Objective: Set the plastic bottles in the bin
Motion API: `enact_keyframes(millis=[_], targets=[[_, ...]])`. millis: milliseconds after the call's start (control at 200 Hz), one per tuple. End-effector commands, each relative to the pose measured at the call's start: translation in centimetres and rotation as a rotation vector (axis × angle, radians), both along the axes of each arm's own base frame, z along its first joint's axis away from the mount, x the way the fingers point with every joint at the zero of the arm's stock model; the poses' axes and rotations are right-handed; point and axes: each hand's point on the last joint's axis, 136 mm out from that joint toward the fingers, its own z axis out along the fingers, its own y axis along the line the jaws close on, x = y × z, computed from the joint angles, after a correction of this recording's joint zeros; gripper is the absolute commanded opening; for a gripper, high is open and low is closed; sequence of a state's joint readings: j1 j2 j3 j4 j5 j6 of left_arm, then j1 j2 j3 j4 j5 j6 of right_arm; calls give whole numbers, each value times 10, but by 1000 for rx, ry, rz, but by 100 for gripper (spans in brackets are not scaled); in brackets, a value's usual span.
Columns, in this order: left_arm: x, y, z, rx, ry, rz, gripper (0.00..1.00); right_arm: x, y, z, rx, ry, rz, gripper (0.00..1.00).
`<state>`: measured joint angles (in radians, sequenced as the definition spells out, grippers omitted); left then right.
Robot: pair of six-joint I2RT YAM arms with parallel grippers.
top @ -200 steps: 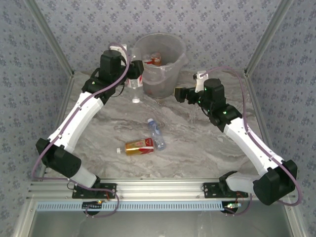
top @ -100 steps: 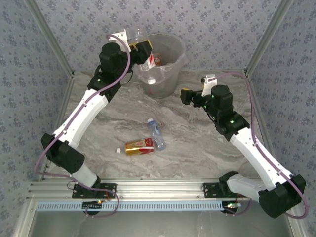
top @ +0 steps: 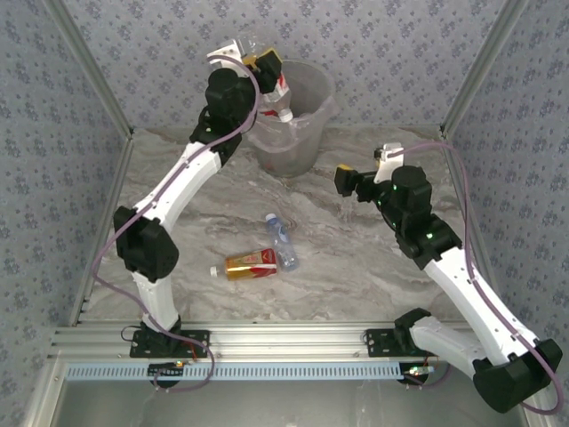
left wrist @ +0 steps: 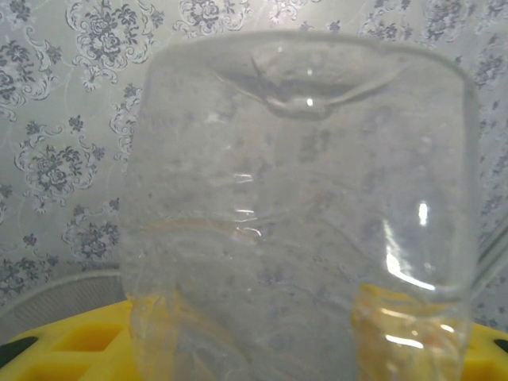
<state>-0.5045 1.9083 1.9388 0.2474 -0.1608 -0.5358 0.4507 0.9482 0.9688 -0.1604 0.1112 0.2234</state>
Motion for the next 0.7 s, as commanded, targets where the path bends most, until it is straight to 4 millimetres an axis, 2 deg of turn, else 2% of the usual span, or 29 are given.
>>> enact_keyframes(millis=[0,120,215,265,295,385,485,695], targets=[[7,13,44,-45,-136,50,56,-6,-8,-1,15,7,-34,100],[21,2,53,-52,-155,24,58,-8,-10,-4,14,20,-43,100],[38,-12,47,-67,-139,-3,58,-9,-12,-8,11,28,-49,100],[50,-20,38,-65,-122,-3,58,-9,-12,-10,12,32,-53,100],[55,-21,38,-70,-126,6,57,-9,-13,-11,14,35,-55,100],[72,-24,23,-80,-114,40,58,-10,-12,-14,20,45,-54,100],[82,-22,10,-109,-118,70,60,-11,-13,-19,19,58,-55,100],[103,-37,-34,-127,-69,60,67,-15,-17,-26,3,78,-68,100]])
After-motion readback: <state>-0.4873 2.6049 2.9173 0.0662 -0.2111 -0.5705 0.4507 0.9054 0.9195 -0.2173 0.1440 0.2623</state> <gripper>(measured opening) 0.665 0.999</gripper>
